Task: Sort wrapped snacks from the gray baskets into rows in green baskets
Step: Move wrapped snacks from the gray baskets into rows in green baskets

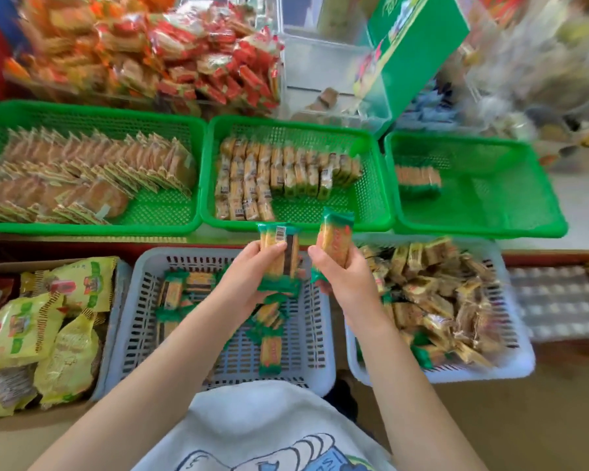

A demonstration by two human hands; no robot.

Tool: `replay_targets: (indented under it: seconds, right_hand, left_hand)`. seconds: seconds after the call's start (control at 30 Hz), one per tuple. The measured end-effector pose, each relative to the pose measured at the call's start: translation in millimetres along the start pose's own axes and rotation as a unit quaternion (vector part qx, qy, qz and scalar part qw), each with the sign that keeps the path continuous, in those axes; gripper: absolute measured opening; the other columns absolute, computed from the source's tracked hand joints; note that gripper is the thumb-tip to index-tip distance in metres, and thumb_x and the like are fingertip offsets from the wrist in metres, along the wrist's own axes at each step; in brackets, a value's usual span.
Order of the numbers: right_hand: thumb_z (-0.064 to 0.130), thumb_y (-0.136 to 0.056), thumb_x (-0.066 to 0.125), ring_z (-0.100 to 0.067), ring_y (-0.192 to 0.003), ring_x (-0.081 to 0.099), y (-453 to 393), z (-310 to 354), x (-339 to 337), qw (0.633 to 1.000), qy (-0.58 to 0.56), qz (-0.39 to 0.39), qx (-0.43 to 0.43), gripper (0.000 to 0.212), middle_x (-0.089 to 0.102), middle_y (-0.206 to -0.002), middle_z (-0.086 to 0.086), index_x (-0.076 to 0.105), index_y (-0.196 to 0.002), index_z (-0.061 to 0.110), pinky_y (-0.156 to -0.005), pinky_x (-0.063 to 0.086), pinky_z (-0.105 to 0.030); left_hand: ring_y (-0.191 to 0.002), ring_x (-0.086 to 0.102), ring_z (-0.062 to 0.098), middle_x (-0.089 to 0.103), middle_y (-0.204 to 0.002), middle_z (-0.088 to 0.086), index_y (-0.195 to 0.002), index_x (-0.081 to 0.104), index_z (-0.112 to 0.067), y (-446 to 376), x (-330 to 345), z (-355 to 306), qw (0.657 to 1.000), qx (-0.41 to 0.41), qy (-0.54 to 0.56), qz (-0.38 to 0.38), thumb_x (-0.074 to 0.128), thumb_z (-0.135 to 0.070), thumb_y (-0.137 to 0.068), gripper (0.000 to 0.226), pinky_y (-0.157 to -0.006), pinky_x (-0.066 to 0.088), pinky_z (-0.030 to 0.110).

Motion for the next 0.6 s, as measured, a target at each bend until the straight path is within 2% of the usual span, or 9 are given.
replay_targets:
  seconds: [0.07, 0.13, 0.23, 0.3, 0.37, 0.43, 0.47, 0.53, 0.6]
  right_hand:
    - [0.040, -0.091, 0.071, -0.010, -0.062, 0.057, -2, -1, -28, 1.000, -0.028, 0.001, 0.007, 0.020, 0.062, -0.069, 0.013, 0.065, -0.101, 0.024, -0.056, 0.046, -0.029]
    - [0.046, -0.094, 0.064, -0.008, -0.067, 0.063, -5, -2, -56, 1.000, -0.019, 0.005, 0.012, 0.027, 0.067, -0.078, 0.010, 0.064, -0.107, 0.023, -0.059, 0.049, -0.028]
    - [0.048, -0.102, 0.047, -0.011, -0.099, 0.065, -13, -5, -108, 0.999, 0.042, -0.005, -0.016, 0.034, 0.067, -0.108, 0.007, 0.057, -0.121, 0.021, -0.081, 0.054, -0.030]
    - [0.048, -0.104, 0.040, -0.007, -0.119, 0.049, -20, -5, -145, 0.993, 0.108, -0.017, -0.036, 0.047, 0.047, -0.124, 0.011, 0.047, -0.139, 0.017, -0.096, 0.038, -0.023]
    - [0.051, -0.105, 0.035, -0.004, -0.122, 0.033, -31, -8, -182, 0.988, 0.149, -0.021, -0.034, 0.057, 0.027, -0.125, 0.010, 0.036, -0.151, 0.017, -0.099, 0.026, -0.023]
    - [0.053, -0.104, 0.032, -0.007, -0.125, 0.031, -44, -10, -213, 0.989, 0.144, -0.002, -0.029, 0.060, 0.024, -0.129, 0.009, 0.028, -0.155, 0.021, -0.101, 0.024, -0.025]
    - [0.054, -0.104, 0.030, -0.009, -0.135, 0.029, -51, -11, -226, 0.991, 0.132, 0.015, -0.021, 0.063, 0.025, -0.139, 0.007, 0.023, -0.157, 0.023, -0.106, 0.024, -0.027]
    - [0.057, -0.103, 0.027, -0.011, -0.151, 0.010, -64, -13, -249, 0.992, 0.117, 0.053, 0.005, 0.068, 0.012, -0.163, 0.008, 0.010, -0.160, 0.026, -0.118, 0.015, -0.034]
    - [0.062, -0.100, 0.028, -0.012, -0.154, 0.000, -78, -13, -268, 0.992, 0.096, 0.081, 0.007, 0.072, 0.005, -0.168, 0.008, 0.004, -0.161, 0.030, -0.124, 0.007, -0.042]
  left_hand:
    - [-0.101, 0.072, 0.029, 0.073, -0.113, 0.011, -0.118, 0.063, -0.019, -7, 31, -1, 1.000, 0.012, -0.020, -0.017, 0.067, -0.045, -0.092, 0.037, -0.093, 0.056, 0.050]
    - [-0.108, 0.068, 0.030, 0.073, -0.115, 0.007, -0.115, 0.066, -0.024, -16, 71, 3, 0.999, 0.011, -0.043, -0.026, 0.072, -0.062, -0.073, 0.057, -0.102, 0.049, 0.055]
    - [-0.113, 0.065, 0.027, 0.071, -0.118, 0.001, -0.114, 0.068, -0.029, -37, 134, 16, 0.997, -0.004, -0.061, -0.046, 0.063, -0.073, -0.060, 0.070, -0.106, 0.045, 0.055]
    - [-0.117, 0.062, 0.025, 0.067, -0.126, 0.000, -0.123, 0.064, -0.030, -52, 176, 24, 0.996, -0.003, -0.077, -0.051, 0.057, -0.082, -0.060, 0.082, -0.107, 0.043, 0.054]
    - [-0.124, 0.057, 0.027, 0.060, -0.137, 0.000, -0.135, 0.056, -0.032, -70, 214, 32, 0.996, 0.005, -0.079, -0.046, 0.054, -0.097, -0.052, 0.106, -0.108, 0.042, 0.055]
    - [-0.128, 0.055, 0.027, 0.055, -0.143, 0.001, -0.143, 0.048, -0.032, -85, 250, 41, 0.996, 0.011, -0.076, -0.034, 0.055, -0.102, -0.041, 0.124, -0.108, 0.042, 0.055]
    - [-0.128, 0.055, 0.026, 0.056, -0.143, 0.001, -0.144, 0.045, -0.031, -85, 270, 40, 0.996, 0.022, -0.077, -0.029, 0.059, -0.100, -0.043, 0.123, -0.108, 0.043, 0.054]
    - [-0.123, 0.058, 0.021, 0.059, -0.136, -0.001, -0.141, 0.047, -0.028, -82, 308, 34, 0.995, 0.047, -0.080, -0.023, 0.065, -0.086, -0.055, 0.105, -0.108, 0.044, 0.051]
    - [-0.120, 0.059, 0.019, 0.061, -0.131, -0.001, -0.136, 0.051, -0.027, -87, 334, 29, 0.996, 0.048, -0.076, -0.022, 0.064, -0.075, -0.060, 0.091, -0.108, 0.044, 0.049]
Point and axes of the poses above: each hand's wrist, its own y-axis away from the middle knuckle, its own x-axis out of the palm, z = x × y, the point moved 6 cm from there along -y, towards the middle knuckle
